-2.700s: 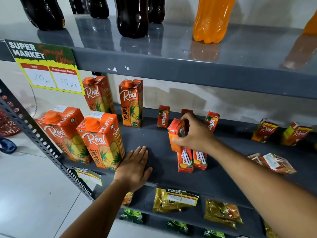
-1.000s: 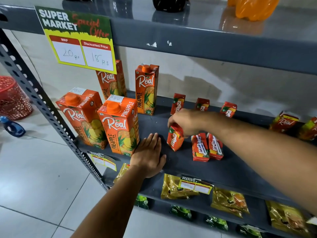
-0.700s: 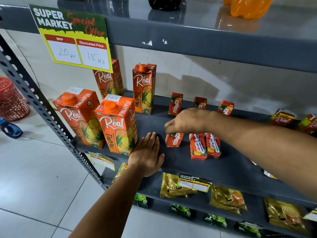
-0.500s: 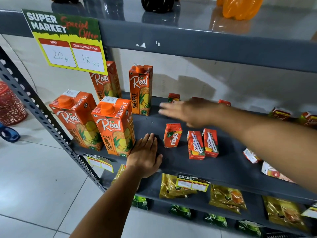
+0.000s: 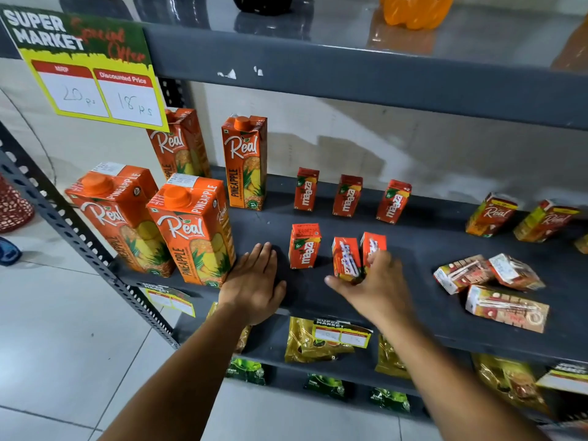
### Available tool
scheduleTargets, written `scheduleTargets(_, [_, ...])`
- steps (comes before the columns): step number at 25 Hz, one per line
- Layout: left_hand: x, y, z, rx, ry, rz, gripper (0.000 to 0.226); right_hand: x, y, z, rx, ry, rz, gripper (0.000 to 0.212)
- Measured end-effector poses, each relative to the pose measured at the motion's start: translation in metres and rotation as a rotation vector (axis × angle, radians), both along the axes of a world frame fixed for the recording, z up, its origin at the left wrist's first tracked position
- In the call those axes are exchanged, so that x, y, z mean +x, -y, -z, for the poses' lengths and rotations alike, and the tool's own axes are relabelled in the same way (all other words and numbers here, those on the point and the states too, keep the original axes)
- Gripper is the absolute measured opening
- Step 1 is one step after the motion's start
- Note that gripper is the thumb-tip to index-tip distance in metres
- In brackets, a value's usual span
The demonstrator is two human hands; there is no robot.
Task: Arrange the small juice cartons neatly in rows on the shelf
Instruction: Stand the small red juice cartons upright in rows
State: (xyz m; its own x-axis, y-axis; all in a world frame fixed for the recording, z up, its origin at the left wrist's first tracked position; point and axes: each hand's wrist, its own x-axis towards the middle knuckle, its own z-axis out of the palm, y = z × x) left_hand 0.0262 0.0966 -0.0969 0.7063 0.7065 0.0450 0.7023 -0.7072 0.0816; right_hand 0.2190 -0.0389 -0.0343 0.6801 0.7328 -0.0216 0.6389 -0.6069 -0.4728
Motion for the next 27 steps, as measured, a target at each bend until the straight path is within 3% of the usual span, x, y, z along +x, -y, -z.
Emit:
scheduleTargets(3, [0.000, 0.001, 0.001, 0.002, -0.014, -0.009, 0.077, -0.021, -0.002, 0.024, -0.018, 0.167, 0.046, 0.098])
scheduleTargets(7, [-0.001, 0.001, 0.001, 0.006, -0.012, -0.007, 0.076, -0.018, -0.006, 0.034, -0.032, 0.304, 0.084, 0.085])
scheduleTargets(13, [-0.001, 0.001, 0.003, 0.006, 0.004, 0.002, 0.077, -0.010, -0.006, 0.021, 0.107, 0.076, 0.091, 0.074])
scheduleTargets(17, [-0.001, 0.001, 0.002, 0.005, 0.000, 0.001, 0.078, 0.002, -0.017, 0.002, 0.122, 0.082, 0.068, 0.077])
scheduleTargets(20, [-0.002, 0.001, 0.002, 0.010, -0.006, 0.001, 0.077, 0.012, -0.021, -0.012, -0.014, 0.109, -0.087, 0.073])
scheduleTargets(24, [-0.002, 0.001, 0.001, 0.005, 0.008, 0.008, 0.074, 0.037, -0.031, -0.043, -0.131, 0.364, -0.505, 0.048])
scheduleTargets(27, [-0.002, 0.000, 0.001, 0.001, 0.005, 0.010, 0.075, 0.050, -0.041, -0.064, -0.205, 0.585, -0.771, 0.013])
